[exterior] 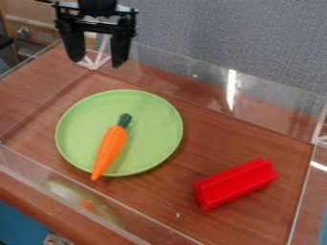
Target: Put the carrot on the green plate
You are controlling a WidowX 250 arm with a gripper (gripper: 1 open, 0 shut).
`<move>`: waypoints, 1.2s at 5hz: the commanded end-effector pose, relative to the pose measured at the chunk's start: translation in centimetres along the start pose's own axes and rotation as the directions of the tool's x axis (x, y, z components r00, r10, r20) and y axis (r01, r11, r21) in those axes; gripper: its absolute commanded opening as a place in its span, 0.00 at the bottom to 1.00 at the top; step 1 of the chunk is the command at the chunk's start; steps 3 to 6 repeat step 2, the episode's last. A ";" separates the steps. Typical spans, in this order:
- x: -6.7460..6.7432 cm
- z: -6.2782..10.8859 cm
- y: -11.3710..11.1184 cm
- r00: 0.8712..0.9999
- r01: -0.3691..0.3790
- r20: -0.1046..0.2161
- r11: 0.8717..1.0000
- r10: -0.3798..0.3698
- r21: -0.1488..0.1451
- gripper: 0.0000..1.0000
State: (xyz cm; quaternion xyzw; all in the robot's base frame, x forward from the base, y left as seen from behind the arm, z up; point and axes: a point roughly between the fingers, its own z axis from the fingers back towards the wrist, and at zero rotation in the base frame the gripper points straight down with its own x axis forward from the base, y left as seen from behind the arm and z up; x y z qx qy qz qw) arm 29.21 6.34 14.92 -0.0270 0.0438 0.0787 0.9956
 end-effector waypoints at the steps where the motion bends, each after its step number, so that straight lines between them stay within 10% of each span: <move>1: -0.2 2.4 -1.5 0.998 0.027 0.062 1.000 -0.028 0.008 1.00; 6: -0.3 2.8 -1.5 0.998 0.006 0.058 1.000 -0.007 0.007 1.00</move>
